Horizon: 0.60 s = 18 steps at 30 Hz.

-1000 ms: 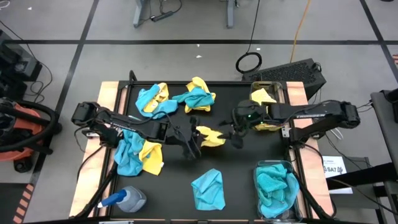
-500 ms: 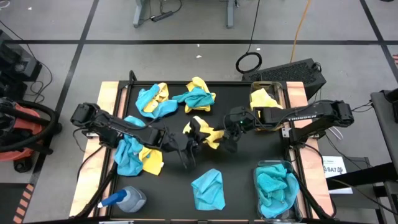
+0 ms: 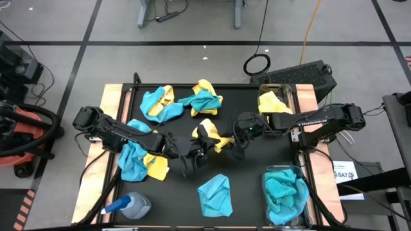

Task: Sort microfiber towel by color & place in baskets
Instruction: Put the yellow towel into the top transparent bin

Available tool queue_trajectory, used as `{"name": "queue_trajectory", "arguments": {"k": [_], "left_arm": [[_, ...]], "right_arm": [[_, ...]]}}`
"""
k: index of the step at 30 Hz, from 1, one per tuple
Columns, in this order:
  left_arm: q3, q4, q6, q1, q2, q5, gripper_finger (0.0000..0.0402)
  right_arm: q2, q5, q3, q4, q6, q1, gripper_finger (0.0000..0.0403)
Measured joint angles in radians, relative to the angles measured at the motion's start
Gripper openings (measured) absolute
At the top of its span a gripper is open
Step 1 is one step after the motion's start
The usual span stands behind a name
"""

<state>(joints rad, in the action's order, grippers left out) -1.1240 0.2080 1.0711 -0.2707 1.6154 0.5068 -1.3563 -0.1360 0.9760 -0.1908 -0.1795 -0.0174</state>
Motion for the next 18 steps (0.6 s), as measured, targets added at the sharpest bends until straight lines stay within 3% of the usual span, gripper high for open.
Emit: {"name": "queue_trajectory", "arguments": {"k": [10, 18], "left_arm": [[-0.001, -0.075, -0.007, -0.003, -0.001, -0.021, 0.0054], [0.020, -0.156, -0.278, 0.000, -0.001, -0.012, 0.0201]], "right_arm": [[0.000, -0.023, 0.000, -0.037, 0.066, -0.006, 0.0016], [0.029, 0.015, 0.000, -0.172, 0.086, -0.001, 0.0007]]}}
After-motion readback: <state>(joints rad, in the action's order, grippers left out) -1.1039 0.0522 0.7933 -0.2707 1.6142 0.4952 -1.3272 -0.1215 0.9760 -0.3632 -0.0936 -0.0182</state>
